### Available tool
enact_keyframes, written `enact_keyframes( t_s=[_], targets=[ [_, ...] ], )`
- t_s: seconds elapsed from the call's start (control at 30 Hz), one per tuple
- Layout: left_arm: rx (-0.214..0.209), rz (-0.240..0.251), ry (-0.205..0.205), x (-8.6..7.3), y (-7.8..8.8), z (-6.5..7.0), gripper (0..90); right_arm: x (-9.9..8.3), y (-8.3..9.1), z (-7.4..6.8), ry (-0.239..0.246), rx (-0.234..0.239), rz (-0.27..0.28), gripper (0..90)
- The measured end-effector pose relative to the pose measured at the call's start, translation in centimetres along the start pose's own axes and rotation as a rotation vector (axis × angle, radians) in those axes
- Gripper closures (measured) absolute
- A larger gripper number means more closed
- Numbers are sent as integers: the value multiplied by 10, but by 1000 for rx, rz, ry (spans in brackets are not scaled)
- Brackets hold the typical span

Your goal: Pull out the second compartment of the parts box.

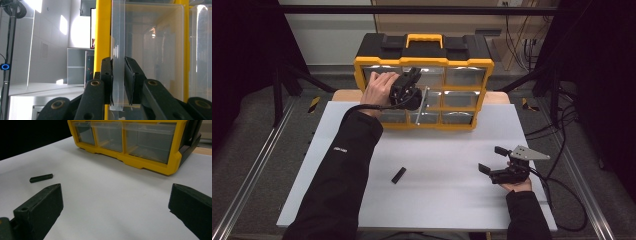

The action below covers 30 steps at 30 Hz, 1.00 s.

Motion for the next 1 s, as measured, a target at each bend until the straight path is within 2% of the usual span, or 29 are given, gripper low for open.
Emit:
enact_keyframes(
  t_s=[0.27, 1.0],
  targets=[
    [0, -4, -25, 2, 3, 0, 779, 0, 0, 0, 1, -2, 3, 2],
    [2, 12, -42, 7, 14, 0, 782, 0, 0, 0, 1, 0, 1, 2]
  ],
)
Point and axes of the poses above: each handheld gripper's, and its own axes: y roughly backward along the jaws, x roughly out of its top, z roughly to its right, the point moved 3 cm from there along -y, roughly forward along the jaws, and after that the axes turned 3 degrees about -y, right-handed, at the moved point
